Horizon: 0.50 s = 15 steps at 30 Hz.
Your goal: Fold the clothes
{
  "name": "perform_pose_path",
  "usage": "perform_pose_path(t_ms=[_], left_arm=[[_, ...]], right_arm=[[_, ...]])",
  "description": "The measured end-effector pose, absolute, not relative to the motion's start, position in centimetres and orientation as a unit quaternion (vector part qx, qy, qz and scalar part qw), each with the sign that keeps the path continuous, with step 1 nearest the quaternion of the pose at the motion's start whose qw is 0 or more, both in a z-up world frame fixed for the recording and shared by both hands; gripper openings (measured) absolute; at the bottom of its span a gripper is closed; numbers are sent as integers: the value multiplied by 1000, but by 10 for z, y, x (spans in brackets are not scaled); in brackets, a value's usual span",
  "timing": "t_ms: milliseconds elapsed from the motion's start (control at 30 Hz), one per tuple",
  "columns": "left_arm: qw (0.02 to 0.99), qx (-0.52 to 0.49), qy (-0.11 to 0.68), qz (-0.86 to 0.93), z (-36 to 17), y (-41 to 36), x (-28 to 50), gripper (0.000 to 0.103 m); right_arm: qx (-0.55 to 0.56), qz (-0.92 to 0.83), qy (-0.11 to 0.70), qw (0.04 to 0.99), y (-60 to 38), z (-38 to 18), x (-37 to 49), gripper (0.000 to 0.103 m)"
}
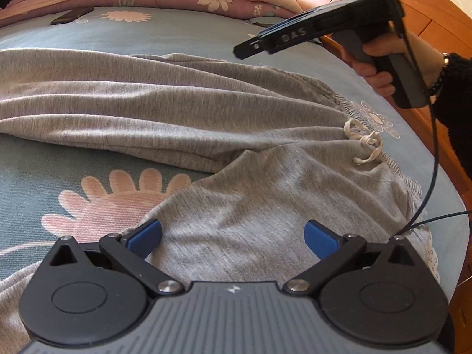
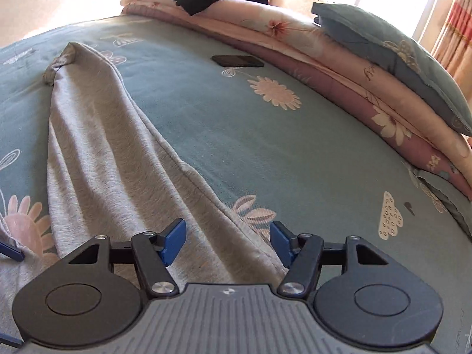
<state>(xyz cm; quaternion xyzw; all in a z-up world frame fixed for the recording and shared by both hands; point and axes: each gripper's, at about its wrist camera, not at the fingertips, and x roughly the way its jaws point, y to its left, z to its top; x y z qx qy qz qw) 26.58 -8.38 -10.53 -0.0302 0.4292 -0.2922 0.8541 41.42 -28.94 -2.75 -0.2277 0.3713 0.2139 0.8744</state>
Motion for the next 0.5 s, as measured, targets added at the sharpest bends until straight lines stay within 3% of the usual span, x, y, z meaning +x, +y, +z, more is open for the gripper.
perform_pose_path(t_ms=[467, 500], left_arm=[[861, -35, 392, -321, -111, -73, 260, 102], [861, -36, 392, -321, -111, -73, 260, 102]], right_arm=[[-267, 235, 417, 836, -267, -77, 463, 64], [-264, 238, 420, 835, -266, -77, 463, 58]])
